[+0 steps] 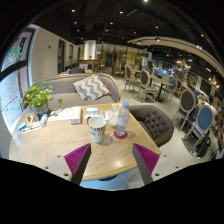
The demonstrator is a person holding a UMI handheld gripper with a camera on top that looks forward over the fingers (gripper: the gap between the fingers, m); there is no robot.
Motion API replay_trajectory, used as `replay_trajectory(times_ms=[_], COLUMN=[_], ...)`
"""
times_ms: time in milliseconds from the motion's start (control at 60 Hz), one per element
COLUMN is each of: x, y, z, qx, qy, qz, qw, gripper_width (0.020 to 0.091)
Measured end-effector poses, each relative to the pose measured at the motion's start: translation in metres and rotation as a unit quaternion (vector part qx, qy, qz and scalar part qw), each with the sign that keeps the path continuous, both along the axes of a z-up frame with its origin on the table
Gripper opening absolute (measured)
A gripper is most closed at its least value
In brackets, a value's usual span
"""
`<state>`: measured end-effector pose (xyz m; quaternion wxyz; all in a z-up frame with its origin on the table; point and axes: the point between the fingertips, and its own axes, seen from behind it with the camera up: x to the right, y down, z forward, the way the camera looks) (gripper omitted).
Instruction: Pour water
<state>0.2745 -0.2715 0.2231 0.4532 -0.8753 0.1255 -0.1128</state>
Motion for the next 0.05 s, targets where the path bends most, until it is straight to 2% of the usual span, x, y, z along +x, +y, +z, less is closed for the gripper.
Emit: replay_trajectory(times_ms=[50], x=[0.004], y=[-0.0039], z=[-0.0017], qx=[-0.008], qy=[-0.012], qz=[-0.002], qw=[1.0], gripper_width=[0.0857])
